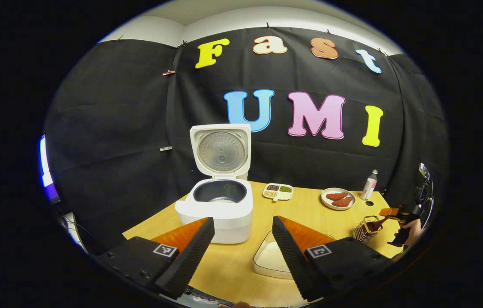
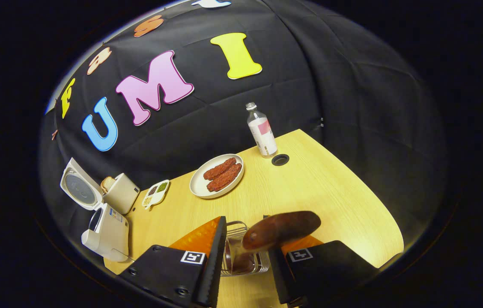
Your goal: Close the left gripper, press the button to open the rice cooker; take a wooden spoon from the chopstick holder with the right hand, scoop a spoonful of rice and pour it into the rice cooker, then put the wooden spoon back into the chopstick holder.
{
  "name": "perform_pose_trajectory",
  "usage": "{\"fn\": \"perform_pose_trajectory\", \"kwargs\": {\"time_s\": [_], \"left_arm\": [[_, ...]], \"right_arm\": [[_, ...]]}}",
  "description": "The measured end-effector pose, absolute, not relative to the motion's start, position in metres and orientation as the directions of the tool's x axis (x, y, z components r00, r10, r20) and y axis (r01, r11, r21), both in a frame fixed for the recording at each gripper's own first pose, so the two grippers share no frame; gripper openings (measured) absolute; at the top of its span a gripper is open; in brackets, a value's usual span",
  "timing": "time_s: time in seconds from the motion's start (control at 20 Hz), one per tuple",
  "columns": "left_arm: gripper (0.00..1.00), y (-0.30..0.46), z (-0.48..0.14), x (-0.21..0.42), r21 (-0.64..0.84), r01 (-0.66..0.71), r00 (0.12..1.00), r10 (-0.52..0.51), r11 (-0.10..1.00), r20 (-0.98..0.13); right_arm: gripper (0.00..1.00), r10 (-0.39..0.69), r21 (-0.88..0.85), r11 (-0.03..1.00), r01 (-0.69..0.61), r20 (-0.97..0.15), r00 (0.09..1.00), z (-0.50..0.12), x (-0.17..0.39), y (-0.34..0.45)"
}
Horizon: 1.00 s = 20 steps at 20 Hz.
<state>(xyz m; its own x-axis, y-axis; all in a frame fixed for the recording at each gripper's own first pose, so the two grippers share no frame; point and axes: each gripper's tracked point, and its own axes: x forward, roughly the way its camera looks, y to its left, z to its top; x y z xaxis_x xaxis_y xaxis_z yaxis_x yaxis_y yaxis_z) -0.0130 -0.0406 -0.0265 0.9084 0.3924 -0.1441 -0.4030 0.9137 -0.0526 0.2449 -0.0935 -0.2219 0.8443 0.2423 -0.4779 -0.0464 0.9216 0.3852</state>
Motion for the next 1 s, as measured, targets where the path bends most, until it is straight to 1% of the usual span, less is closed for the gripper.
{"fn": "perform_pose_trajectory", "kwargs": {"time_s": [0.05, 0.15, 0.2, 0.25, 0.3, 0.35, 0.5, 0.7, 0.8, 1.0], "left_arm": [[0.94, -0.042, -0.027, -0.011, -0.055, -0.397, 0.911, 0.386, 0.916, -0.145], [0.94, -0.046, -0.027, -0.007, -0.059, -0.383, 0.917, 0.372, 0.922, -0.146], [0.94, -0.047, -0.028, -0.005, -0.058, -0.375, 0.920, 0.363, 0.925, -0.145], [0.94, -0.048, -0.028, -0.003, -0.056, -0.366, 0.923, 0.355, 0.929, -0.146], [0.94, -0.050, -0.029, -0.003, -0.053, -0.356, 0.927, 0.346, 0.933, -0.146], [0.94, -0.050, -0.028, -0.003, -0.049, -0.347, 0.930, 0.337, 0.937, -0.144], [0.94, -0.047, -0.029, -0.004, -0.045, -0.326, 0.938, 0.317, 0.944, -0.141], [0.94, -0.035, -0.031, -0.006, -0.064, -0.305, 0.946, 0.294, 0.950, -0.138], [0.94, -0.024, -0.034, -0.009, -0.077, -0.297, 0.949, 0.285, 0.952, -0.134], [0.94, 0.005, -0.039, -0.013, -0.101, -0.281, 0.955, 0.268, 0.954, -0.130]], "right_arm": [[0.51, 0.220, 0.369, 0.929, -0.031, -0.481, 0.849, -0.226, 0.249, -0.098], [0.28, 0.223, 0.376, 0.926, -0.032, -0.478, 0.849, -0.222, 0.246, -0.097], [0.28, 0.233, 0.387, 0.922, -0.032, -0.484, 0.843, -0.220, 0.244, -0.094], [0.24, 0.239, 0.392, 0.919, -0.035, -0.484, 0.842, -0.219, 0.241, -0.094], [0.24, 0.245, 0.395, 0.918, -0.040, -0.486, 0.839, -0.218, 0.239, -0.091], [0.21, 0.245, 0.389, 0.920, -0.046, -0.481, 0.842, -0.214, 0.240, -0.090], [0.17, 0.233, 0.374, 0.925, -0.063, -0.429, 0.873, -0.183, 0.246, -0.086], [0.17, 0.221, 0.373, 0.925, -0.076, -0.363, 0.905, -0.129, 0.246, -0.082], [0.17, 0.232, 0.393, 0.915, -0.093, -0.321, 0.918, -0.103, 0.241, -0.073], [0.17, 0.229, 0.404, 0.910, -0.095, -0.298, 0.927, -0.081, 0.218, -0.051]]}}
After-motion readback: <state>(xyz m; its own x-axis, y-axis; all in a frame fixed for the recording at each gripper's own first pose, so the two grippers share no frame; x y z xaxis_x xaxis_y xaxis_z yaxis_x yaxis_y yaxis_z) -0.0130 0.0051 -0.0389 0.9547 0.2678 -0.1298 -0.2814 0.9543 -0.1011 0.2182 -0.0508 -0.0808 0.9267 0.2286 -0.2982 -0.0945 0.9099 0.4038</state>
